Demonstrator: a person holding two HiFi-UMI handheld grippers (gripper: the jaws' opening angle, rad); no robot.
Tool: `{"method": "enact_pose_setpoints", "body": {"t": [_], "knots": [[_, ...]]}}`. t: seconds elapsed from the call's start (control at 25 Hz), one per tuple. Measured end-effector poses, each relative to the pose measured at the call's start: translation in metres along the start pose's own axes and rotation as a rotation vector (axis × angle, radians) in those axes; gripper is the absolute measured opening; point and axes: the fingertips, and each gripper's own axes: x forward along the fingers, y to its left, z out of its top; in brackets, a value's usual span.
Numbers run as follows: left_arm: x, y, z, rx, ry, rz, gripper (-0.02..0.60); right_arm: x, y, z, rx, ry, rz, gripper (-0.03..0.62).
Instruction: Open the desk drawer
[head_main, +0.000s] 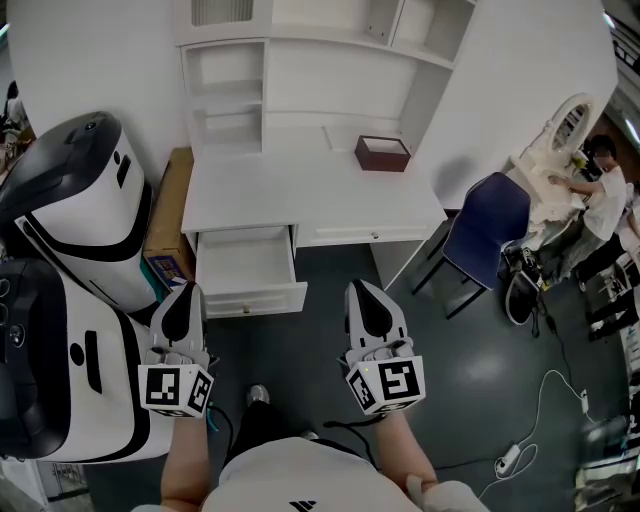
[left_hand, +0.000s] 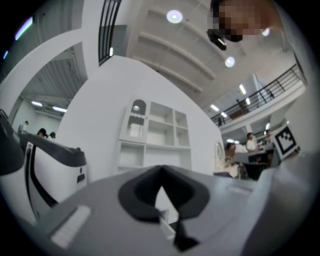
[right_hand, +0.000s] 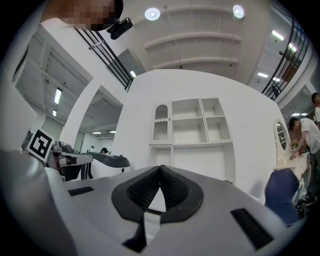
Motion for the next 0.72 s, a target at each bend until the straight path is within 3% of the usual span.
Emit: {"method": "enact_pose_setpoints", "body": {"t": [0.72], "knots": [[0.0014, -0.0049, 0.0074, 0.001, -0.025, -0.032, 0.005, -0.001, 0.0034, 0.0052, -0.002, -0.007, -0.007, 0.0]]}}
